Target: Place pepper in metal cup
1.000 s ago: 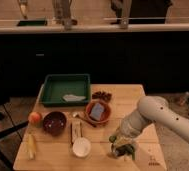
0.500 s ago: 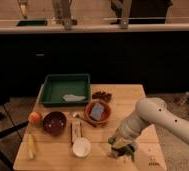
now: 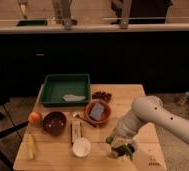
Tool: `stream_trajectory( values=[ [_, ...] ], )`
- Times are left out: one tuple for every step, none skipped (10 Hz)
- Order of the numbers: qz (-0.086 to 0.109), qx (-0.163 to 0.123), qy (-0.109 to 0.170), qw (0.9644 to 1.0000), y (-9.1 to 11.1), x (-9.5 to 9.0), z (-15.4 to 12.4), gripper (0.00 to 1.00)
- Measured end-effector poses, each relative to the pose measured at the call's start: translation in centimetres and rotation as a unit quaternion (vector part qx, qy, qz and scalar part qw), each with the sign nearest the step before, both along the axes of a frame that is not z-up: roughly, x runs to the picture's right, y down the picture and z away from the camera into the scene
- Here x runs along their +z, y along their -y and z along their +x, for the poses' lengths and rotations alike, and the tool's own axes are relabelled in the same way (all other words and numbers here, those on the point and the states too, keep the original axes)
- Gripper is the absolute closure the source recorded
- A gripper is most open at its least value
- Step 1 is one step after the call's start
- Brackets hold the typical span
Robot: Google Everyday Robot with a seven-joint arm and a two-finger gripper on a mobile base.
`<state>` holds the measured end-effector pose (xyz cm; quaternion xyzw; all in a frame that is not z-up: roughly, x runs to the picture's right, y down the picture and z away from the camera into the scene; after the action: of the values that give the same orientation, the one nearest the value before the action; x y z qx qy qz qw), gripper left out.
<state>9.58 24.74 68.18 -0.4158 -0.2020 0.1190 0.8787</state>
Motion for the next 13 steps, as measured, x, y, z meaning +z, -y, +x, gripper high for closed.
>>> stream_trajectory(
  values=[
    [-0.001, 0.002, 0.0, 1.0, -0.01, 0.0, 0.04, 1.0],
    [-0.002, 0.004, 0.001, 1.0, -0.04, 0.0, 0.06, 1.0],
    [-0.002, 0.006, 0.002, 1.0, -0.05, 0.02, 0.07, 1.0],
    [-0.003, 0.007, 0.003, 1.0, -0.03, 0.03, 0.08, 1.0],
    [-0.004, 0.009, 0.003, 0.9999, -0.03, 0.05, 0.09, 1.0],
    [-0.005, 0.011, 0.003, 0.9999, -0.03, 0.07, 0.15, 0.96],
    [-0.008, 0.017, 0.005, 0.9998, -0.08, 0.14, 0.18, 0.87],
    [-0.012, 0.021, 0.006, 0.9997, -0.29, 0.16, 0.34, 0.78],
    [-0.015, 0.025, 0.007, 0.9995, -0.45, 0.21, 0.4, 0.67],
    [-0.017, 0.027, 0.008, 0.9994, -0.55, 0.22, 0.42, 0.57],
    [-0.019, 0.03, 0.008, 0.9993, -0.67, 0.24, 0.5, 0.48],
    [-0.02, 0.031, 0.009, 0.9993, -0.79, 0.24, 0.58, 0.37],
    [-0.021, 0.031, 0.011, 0.9992, -0.87, 0.25, 0.58, 0.28]
  ],
)
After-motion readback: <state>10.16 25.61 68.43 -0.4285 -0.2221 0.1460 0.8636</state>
